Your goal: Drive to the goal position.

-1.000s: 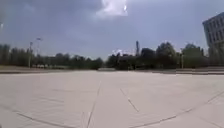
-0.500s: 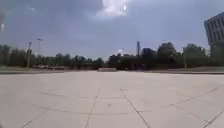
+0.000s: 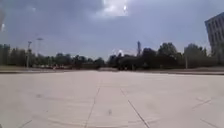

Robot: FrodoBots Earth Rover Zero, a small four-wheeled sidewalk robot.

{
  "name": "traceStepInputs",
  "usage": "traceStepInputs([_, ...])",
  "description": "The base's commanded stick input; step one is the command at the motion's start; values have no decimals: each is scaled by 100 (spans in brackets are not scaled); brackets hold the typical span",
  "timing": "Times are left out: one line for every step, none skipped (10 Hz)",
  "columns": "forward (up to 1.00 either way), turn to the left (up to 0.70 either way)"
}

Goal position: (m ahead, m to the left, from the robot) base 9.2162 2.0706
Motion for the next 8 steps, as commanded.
traceStepInputs([70,0])
traceStepInputs([70,0])
traceStepInputs([70,0])
traceStepInputs([70,0])
traceStepInputs([70,0])
traceStepInputs([70,0])
traceStepInputs([70,0])
traceStepInputs([70,0])
